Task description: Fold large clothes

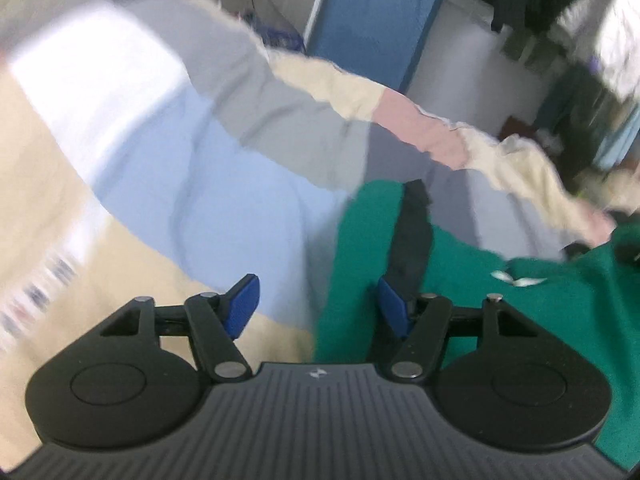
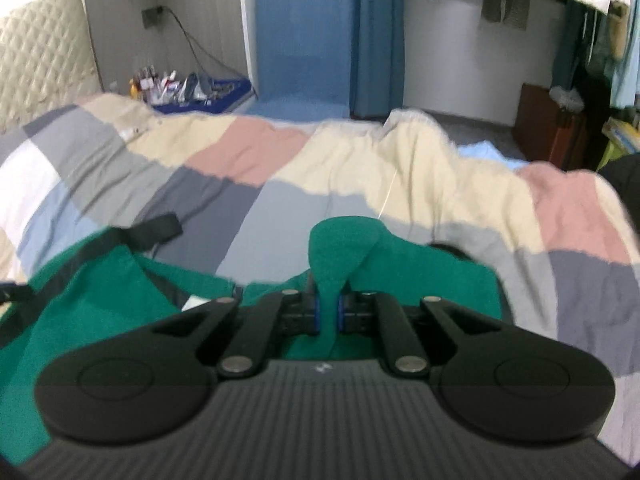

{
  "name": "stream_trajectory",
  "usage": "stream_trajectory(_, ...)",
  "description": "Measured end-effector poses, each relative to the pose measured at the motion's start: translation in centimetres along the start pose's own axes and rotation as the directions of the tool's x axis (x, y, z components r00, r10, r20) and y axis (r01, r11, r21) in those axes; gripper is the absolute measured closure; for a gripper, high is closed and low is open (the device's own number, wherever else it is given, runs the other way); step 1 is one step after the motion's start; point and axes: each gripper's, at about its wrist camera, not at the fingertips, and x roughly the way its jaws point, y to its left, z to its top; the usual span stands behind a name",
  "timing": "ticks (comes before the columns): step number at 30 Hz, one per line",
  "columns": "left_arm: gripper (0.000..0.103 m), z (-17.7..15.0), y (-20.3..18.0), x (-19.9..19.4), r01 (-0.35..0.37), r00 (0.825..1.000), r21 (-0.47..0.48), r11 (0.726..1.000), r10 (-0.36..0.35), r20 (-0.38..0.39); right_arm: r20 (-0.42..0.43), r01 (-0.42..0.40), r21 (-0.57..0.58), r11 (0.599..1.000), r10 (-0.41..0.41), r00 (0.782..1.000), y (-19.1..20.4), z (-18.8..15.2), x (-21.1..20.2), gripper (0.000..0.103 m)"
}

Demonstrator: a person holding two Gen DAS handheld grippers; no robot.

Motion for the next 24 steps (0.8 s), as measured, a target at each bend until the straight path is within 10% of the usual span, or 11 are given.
stream_trajectory(7, 0.096, 0.8, -1.1, 1.5, 0.042, 0.999, -0.023, 0.999, -0.042, -0.033, 0.044, -0.010, 0.054, 0.999, 0.007, 0.999, -1.0, 1.5, -0.4, 0.093)
stream_trajectory(14, 0.099, 2.2, -0.9, -0.5, 0.038, 0.993, -0.089, 0.995, -0.027, 0.119, 0.090, 0.004, 0.072, 0.997, -0.011, 0.996, -1.3, 2.5, 1.1, 0.093)
stream_trajectory(24, 0.098, 2.4, 0.2, 4.7, -0.046, 0.998, -0.061, 0.997, 0.048, 0.030, -0.097, 0.040, 0.102, 0.994, -0.030, 0.995, -1.5, 0.0, 10.4, 0.092)
